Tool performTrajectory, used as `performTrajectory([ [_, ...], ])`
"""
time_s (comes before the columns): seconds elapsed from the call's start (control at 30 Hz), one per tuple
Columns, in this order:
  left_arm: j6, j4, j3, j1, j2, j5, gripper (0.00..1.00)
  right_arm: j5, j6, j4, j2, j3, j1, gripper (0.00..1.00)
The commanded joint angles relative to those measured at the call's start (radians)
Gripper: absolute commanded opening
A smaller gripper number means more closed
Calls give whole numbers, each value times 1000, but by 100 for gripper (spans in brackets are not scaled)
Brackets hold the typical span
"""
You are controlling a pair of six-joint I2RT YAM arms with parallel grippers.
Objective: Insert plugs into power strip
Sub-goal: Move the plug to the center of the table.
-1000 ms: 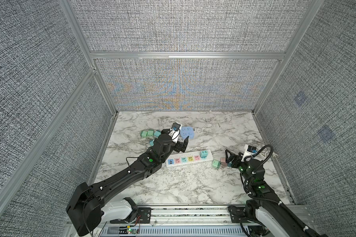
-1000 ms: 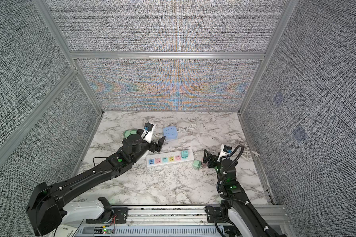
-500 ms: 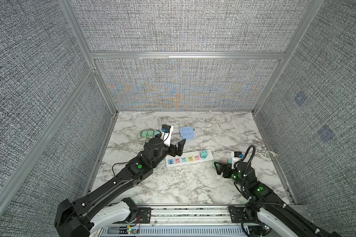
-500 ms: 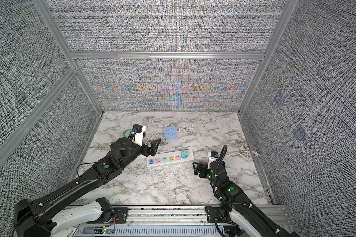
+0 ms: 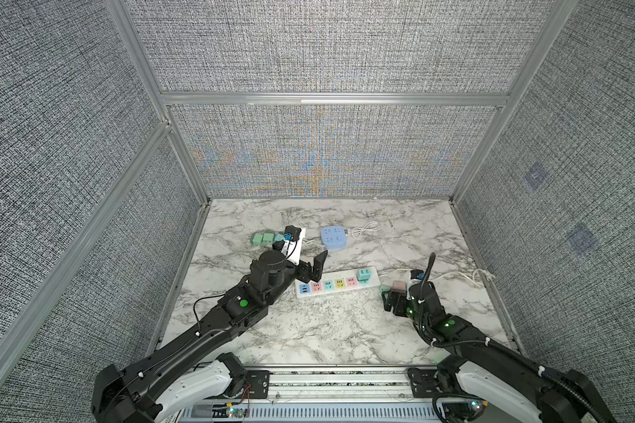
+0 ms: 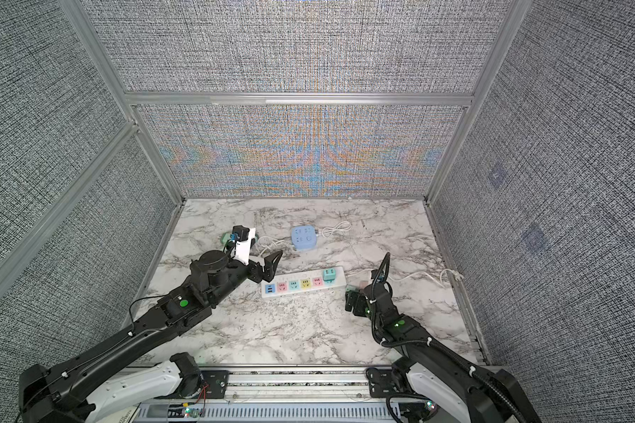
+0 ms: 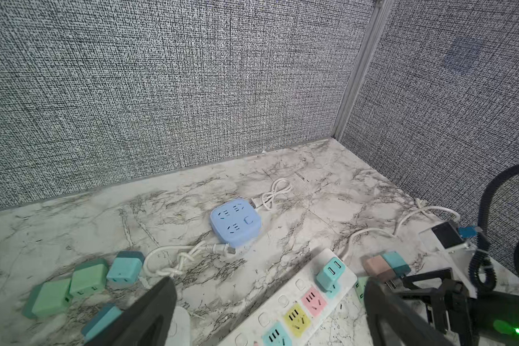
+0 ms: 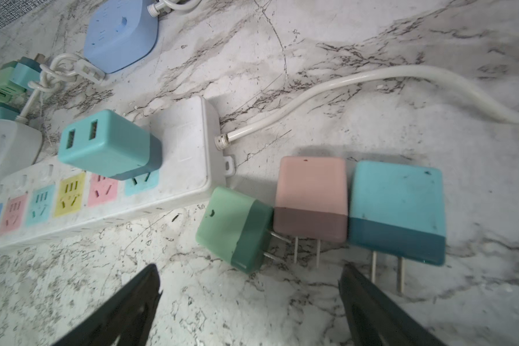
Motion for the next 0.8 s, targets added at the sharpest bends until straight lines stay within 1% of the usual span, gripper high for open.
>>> performTrajectory([
  [0.0,19,8,7,1,-8,-22,99,-23,-21,84,36,5,2,95],
  [0.27,16,25,-8,2,-29,-5,99,-40,-39,149,231,75,9,95],
  [0.47,16,12,0,2,-21,-2,99,-23,-35,176,306,107,78,95],
  [0.67,22,21,6,1,-23,6,99,26,-6,181,298,96,165,93],
  [0.77,27,37,1,2,-25,14,99,50,-4,161,270,94,202,90],
])
